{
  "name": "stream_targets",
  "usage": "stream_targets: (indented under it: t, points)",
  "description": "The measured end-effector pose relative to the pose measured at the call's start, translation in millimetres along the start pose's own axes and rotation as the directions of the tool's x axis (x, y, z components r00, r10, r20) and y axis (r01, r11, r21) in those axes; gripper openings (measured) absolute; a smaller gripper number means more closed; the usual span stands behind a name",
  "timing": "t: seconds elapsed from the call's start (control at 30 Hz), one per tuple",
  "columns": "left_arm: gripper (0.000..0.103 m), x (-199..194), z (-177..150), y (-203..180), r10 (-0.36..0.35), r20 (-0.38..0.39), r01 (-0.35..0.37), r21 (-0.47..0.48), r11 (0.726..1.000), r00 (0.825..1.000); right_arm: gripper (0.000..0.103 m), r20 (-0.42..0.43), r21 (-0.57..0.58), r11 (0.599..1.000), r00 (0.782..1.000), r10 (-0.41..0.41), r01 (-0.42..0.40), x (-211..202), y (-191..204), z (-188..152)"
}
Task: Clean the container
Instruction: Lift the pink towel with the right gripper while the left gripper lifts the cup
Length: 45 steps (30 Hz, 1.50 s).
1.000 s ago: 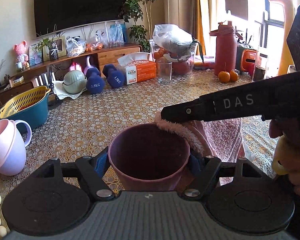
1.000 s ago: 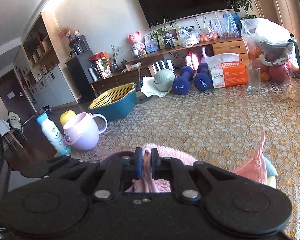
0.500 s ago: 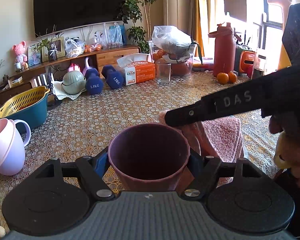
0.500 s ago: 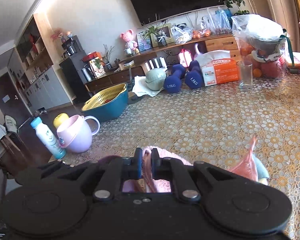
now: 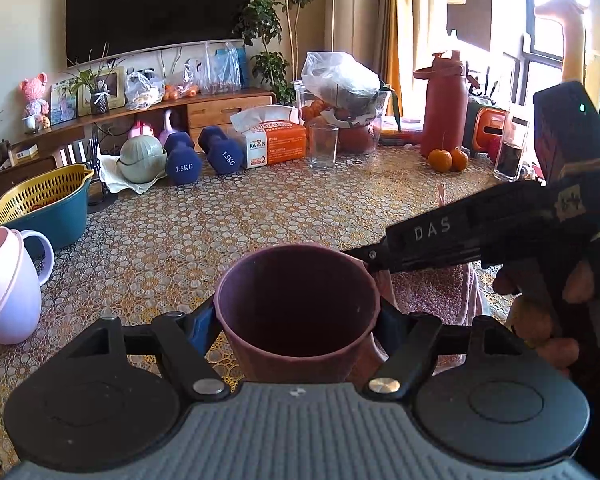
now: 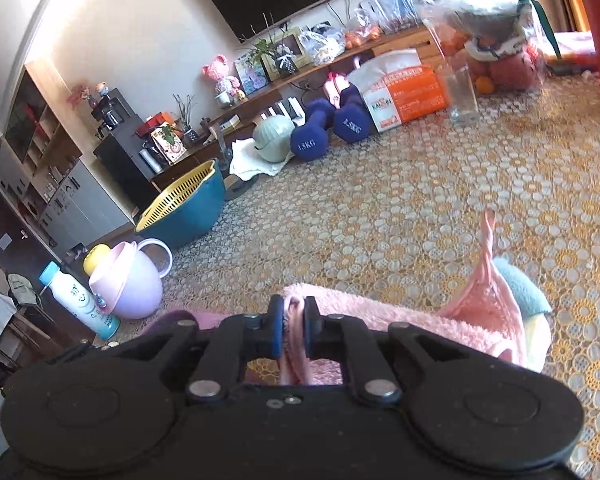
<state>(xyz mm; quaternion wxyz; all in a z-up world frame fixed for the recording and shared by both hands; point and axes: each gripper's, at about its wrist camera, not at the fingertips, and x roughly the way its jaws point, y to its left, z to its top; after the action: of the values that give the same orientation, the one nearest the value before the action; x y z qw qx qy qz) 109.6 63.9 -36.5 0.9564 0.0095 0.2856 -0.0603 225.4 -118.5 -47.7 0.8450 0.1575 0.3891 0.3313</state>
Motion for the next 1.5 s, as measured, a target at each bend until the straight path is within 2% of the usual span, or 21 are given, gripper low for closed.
stream_targets:
  t: [0.13, 0.23, 0.33, 0.4, 0.5, 0.7, 0.8, 0.97, 1.03, 1.1, 1.27, 1.4, 1.5]
  points:
    - [0.076, 0.9, 4.8, 21.6, -0.026, -0.017, 0.025, -0.098, 0.995, 1.000, 0.009, -0.030, 0.010, 0.999, 0.999, -0.033, 0.033, 4.6, -9.8, -10.9]
    - [0.076, 4.4, 10.8, 48.9, -0.056, -0.039, 0.046, -0.224, 0.974, 0.998, 0.010, 0.009, -0.012, 1.000, 1.000, -0.017, 0.017, -9.1, -8.7, -12.1]
    - [0.076, 10.2, 14.6, 72.2, -0.079, -0.060, 0.055, -0.321, 0.945, 0.995, 0.010, 0.051, -0.070, 0.996, 0.997, 0.054, -0.050, -26.0, 3.7, -12.2]
    - [0.076, 14.1, 15.6, 81.5, -0.073, -0.073, 0.043, -0.351, 0.935, 0.995, 0.010, 0.061, -0.102, 0.988, 0.990, 0.124, -0.117, -31.2, 14.1, -12.0]
    - [0.076, 16.6, 15.6, 89.1, -0.085, -0.079, 0.049, -0.385, 0.922, 0.993, 0.010, 0.045, -0.112, 0.978, 0.982, 0.185, -0.179, -23.0, 27.3, -12.5]
    - [0.076, 17.9, 16.9, 91.7, -0.080, -0.093, 0.037, -0.394, 0.918, 0.992, 0.011, 0.002, -0.159, 0.962, 0.975, 0.223, -0.220, 2.1, 48.5, -22.8]
    - [0.076, 19.0, 17.1, 93.8, -0.089, -0.094, 0.044, -0.400, 0.916, 0.992, 0.011, -0.012, -0.145, 0.963, 0.974, 0.226, -0.226, 5.5, 46.4, -28.1]
    - [0.076, 18.3, 17.5, 92.1, -0.088, -0.093, 0.046, -0.389, 0.920, 0.992, 0.010, -0.094, -0.156, 0.966, 0.976, 0.195, -0.208, 11.8, 38.7, -46.8]
    - [0.076, 18.3, 17.7, 91.2, -0.089, -0.093, 0.047, -0.382, 0.923, 0.992, 0.010, -0.134, -0.210, 0.961, 0.979, 0.153, -0.179, 13.1, 42.6, -56.1]
    - [0.076, 18.0, 17.7, 90.9, -0.088, -0.096, 0.045, -0.381, 0.924, 0.992, 0.010, -0.123, -0.238, 0.954, 0.980, 0.154, -0.180, 6.3, 49.1, -56.6]
    - [0.076, 17.2, 18.6, 89.7, -0.086, -0.104, 0.041, -0.374, 0.926, 0.991, 0.011, -0.018, -0.285, 0.928, 0.969, 0.245, -0.240, -21.7, 72.8, -35.6]
    - [0.076, 16.4, 19.1, 86.2, -0.072, -0.110, 0.027, -0.361, 0.932, 0.991, 0.011, -0.039, -0.372, 0.905, 0.977, 0.208, -0.207, -13.8, 86.0, -37.4]
    - [0.076, 16.7, 18.6, 91.4, -0.082, -0.111, 0.032, -0.389, 0.921, 0.990, 0.010, -0.041, -0.331, 0.918, 0.975, 0.219, -0.221, -8.5, 77.9, -40.4]
